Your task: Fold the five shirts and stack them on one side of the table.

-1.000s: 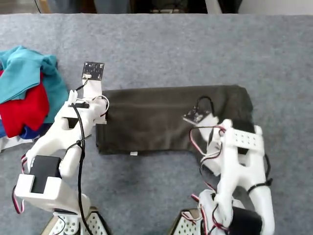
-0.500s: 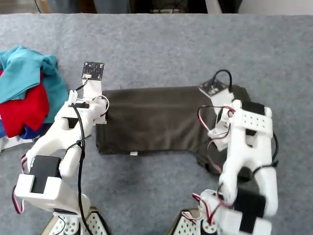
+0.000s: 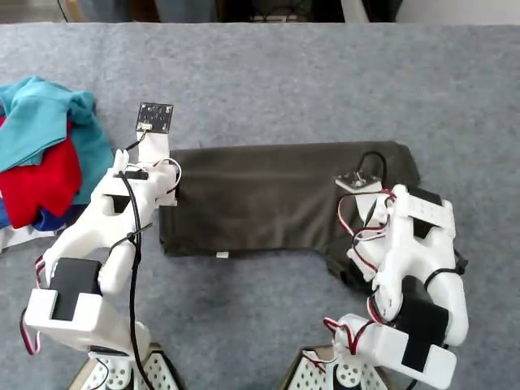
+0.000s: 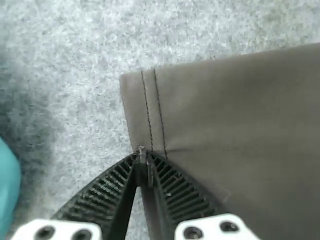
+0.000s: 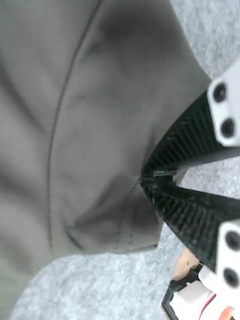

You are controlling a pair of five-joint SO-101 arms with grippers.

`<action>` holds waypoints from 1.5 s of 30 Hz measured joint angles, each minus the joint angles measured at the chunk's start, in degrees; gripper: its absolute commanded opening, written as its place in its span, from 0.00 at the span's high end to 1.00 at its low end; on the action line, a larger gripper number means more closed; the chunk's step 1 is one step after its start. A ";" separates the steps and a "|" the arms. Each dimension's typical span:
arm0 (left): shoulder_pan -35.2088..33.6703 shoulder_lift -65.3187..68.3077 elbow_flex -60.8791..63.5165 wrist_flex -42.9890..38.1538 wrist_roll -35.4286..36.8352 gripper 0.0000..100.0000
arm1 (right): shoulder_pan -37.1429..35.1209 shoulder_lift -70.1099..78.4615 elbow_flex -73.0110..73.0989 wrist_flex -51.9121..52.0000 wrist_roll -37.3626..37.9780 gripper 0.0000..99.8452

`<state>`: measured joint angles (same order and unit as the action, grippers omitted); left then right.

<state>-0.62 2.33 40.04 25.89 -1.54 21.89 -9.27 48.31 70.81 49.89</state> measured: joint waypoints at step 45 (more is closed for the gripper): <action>0.97 13.01 -20.48 10.99 0.00 0.97 | 1.76 90.29 -141.63 21.80 -17.14 0.99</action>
<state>0.35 15.34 19.56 36.88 -1.54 23.65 81.01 -93.32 92.62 32.75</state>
